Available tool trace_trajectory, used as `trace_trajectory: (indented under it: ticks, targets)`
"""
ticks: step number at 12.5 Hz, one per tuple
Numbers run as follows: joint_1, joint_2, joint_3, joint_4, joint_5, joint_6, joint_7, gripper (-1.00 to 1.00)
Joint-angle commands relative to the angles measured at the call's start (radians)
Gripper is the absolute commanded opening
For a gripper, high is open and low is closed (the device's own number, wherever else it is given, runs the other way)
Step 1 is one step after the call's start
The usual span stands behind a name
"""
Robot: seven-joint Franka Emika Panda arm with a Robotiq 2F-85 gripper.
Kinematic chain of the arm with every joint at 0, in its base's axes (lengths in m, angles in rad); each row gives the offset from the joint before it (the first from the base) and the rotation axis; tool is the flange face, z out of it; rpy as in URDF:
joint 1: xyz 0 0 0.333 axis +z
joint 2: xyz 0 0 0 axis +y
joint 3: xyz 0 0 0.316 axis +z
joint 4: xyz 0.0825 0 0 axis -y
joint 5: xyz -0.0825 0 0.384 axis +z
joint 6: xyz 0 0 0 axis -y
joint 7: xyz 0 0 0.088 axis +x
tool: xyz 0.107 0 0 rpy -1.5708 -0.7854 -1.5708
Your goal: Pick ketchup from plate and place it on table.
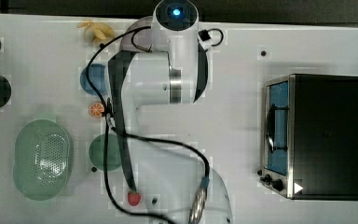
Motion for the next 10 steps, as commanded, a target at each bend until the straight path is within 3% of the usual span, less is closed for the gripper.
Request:
trace_trajectory:
  ticks: [1, 3, 10]
  targets:
    - [0.037, 0.069, 0.001, 0.060, -0.076, 0.087, -0.116, 1.00]
    - [0.045, 0.134, 0.001, 0.093, -0.121, 0.161, -0.116, 1.00]
    - [0.051, 0.315, -0.002, 0.163, -0.130, 0.309, -0.116, 1.00]
